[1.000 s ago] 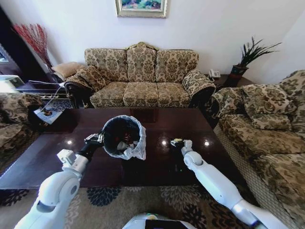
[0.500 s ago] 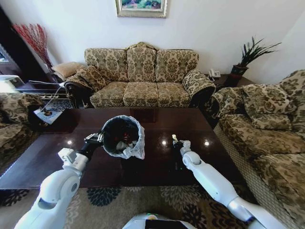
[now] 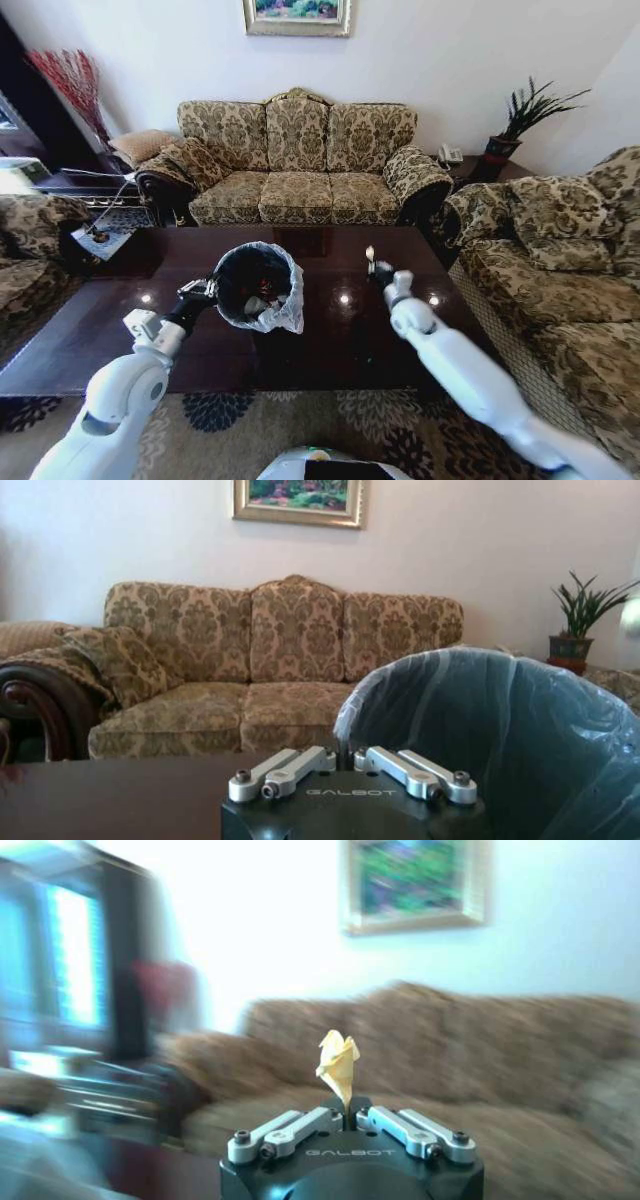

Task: Move to the front of the table and place the trash on the table into the trash bin.

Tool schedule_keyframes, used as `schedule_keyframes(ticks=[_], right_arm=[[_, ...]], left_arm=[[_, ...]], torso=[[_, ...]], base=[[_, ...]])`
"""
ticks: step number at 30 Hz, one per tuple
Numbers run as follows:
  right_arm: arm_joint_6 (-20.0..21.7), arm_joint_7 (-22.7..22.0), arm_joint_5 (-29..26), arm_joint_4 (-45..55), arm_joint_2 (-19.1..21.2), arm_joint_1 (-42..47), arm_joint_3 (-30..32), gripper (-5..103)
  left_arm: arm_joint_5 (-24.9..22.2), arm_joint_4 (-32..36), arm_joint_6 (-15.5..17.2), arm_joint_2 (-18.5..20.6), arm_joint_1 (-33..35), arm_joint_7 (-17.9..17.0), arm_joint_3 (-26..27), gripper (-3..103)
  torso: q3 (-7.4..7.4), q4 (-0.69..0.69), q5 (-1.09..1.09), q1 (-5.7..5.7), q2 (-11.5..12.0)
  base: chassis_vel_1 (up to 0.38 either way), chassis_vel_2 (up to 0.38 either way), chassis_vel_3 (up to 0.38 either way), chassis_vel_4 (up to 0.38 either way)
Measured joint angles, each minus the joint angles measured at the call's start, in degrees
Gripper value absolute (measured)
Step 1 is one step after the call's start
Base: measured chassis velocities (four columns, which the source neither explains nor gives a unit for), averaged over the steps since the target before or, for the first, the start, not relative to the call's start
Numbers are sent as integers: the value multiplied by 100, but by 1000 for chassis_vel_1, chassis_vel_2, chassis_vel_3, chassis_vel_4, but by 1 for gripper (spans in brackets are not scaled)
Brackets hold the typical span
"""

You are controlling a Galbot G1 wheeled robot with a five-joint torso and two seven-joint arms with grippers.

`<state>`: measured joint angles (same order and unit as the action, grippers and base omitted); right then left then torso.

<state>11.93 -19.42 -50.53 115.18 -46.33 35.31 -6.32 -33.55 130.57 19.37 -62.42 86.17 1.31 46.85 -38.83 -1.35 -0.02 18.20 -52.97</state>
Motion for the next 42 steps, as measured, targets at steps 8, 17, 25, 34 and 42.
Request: schedule_keyframes(ticks=[8,17,25,34,42], right_arm=[[602,322,-1473,1411,367,-2207,-1970,0],[759,96,-1469,1051,-372,-2859,-3328,10],[764,-67,-1362,805,-557,-2848,-3441,36],[589,-471,-1051,1070,-381,-2649,-3021,69],[377,-949,335,1622,767,-1216,-1749,95]], left_arm=[[94,-141,9,-23,-103,-1,-215,3],[110,-168,22,-58,-132,3,-263,3],[146,-128,22,-141,-116,5,-263,3],[183,-86,22,-210,-67,5,-199,3],[197,54,16,-340,14,2,-92,3]], torso=[[0,-4,2,-1,0],[-2,0,2,0,0],[-2,-1,3,1,0],[-2,-4,2,1,0],[0,2,4,0,0]], base=[[0,0,0,0],[0,0,0,0],[0,0,0,0],[0,0,0,0],[0,0,0,0]])
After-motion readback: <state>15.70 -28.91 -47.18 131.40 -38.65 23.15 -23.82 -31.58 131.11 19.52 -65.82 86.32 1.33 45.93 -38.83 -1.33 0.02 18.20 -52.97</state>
